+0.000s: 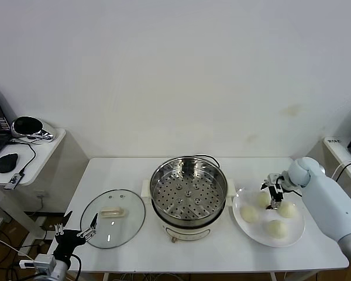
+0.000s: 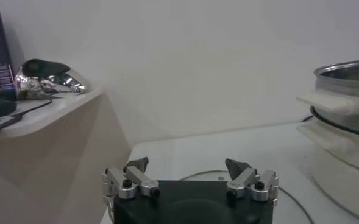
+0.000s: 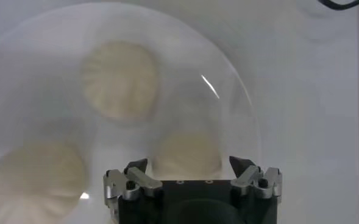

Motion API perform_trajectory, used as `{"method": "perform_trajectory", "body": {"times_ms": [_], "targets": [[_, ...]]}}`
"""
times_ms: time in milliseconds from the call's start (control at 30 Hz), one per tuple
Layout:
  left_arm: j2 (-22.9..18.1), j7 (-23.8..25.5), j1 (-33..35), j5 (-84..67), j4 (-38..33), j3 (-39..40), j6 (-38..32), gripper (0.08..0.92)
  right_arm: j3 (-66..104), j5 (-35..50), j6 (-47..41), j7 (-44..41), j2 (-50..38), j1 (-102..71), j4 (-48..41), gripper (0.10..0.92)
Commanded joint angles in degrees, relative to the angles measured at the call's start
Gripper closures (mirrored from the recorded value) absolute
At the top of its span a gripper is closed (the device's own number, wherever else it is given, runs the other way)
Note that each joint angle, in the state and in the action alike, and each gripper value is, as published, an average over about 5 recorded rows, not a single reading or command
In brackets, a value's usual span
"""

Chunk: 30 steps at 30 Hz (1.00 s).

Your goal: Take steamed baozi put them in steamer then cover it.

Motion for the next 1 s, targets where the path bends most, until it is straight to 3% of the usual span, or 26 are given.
{"method": "perform_trajectory", "body": {"times_ms": [33, 267, 367, 700, 1000], "targets": [[0.0, 0.0, 0.0, 0.0, 0.0, 0.0, 0.0, 0.177, -0.1, -0.4, -0.2, 1.1, 0.5, 0.1, -0.8, 0.229], [0.0, 0.0, 0.1, 0.2, 0.0, 0.1, 0.0, 0.177, -0.1, 0.5, -0.8, 1.1, 0.3, -0.1, -0.7, 0.411], [-0.1, 0.0, 0.1, 0.2, -0.1, 0.2, 0.0, 0.177, 0.0, 1.0, -1.0, 1.0, 0.0, 0.0, -0.6, 0.454], [-0.2, 0.0, -0.1, 0.5, -0.4, 0.5, 0.0, 0.177, -0.9, 5.8, -3.0, -0.5, -3.6, 1.8, 4.9, 0.465], [-0.4, 0.0, -0.2, 0.6, -1.3, 0.9, 0.1, 0.177, -16.3, 20.3, -7.1, -4.7, -7.6, 19.5, 12.7, 0.465]]}}
